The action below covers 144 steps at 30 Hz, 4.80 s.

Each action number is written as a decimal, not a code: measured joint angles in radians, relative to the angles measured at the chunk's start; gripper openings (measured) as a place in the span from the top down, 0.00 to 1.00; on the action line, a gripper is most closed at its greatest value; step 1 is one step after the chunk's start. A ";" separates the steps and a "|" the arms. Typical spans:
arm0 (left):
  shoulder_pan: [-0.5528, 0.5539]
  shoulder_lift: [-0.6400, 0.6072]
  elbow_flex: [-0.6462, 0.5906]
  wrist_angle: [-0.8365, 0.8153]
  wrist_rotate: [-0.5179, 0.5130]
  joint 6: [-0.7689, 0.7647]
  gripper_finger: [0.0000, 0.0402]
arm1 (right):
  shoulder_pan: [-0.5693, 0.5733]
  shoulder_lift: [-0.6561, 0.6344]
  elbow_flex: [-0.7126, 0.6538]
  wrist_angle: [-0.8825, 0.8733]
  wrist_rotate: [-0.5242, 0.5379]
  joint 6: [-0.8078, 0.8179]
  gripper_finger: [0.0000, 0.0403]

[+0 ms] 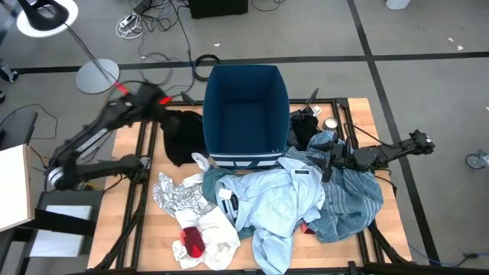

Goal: Sort clothes
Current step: Put the left black boxer into the blue bin, then put the left bottom red socks into the blue bin

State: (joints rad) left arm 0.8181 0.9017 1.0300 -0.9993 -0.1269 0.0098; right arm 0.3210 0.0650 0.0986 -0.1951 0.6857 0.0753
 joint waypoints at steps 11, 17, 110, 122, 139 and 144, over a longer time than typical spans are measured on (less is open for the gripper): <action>0.000 -0.152 0.302 -0.013 0.037 -0.042 1.00 | 0.000 0.000 0.000 0.000 0.000 0.000 0.48; 0.000 -0.117 0.402 0.154 0.142 -0.106 1.00 | 0.000 0.000 0.000 0.000 0.000 0.000 0.48; -0.193 0.145 0.698 -0.236 0.388 -0.022 0.66 | 0.000 0.000 0.000 0.000 0.000 0.000 0.48; -0.319 -0.367 0.024 -0.075 0.387 -0.261 0.66 | 0.000 0.000 0.000 0.000 0.000 0.000 0.48; -0.531 -0.455 -0.497 0.368 0.427 -0.441 0.66 | 0.000 0.000 0.000 0.000 0.000 0.000 0.48; -0.640 -0.444 -0.520 0.403 0.410 -0.463 0.66 | 0.000 0.000 0.000 0.000 0.000 0.000 0.48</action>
State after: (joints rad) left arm 0.1777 0.4579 0.5102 -0.5961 0.2829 -0.4527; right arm 0.3210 0.0650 0.0986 -0.1951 0.6857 0.0755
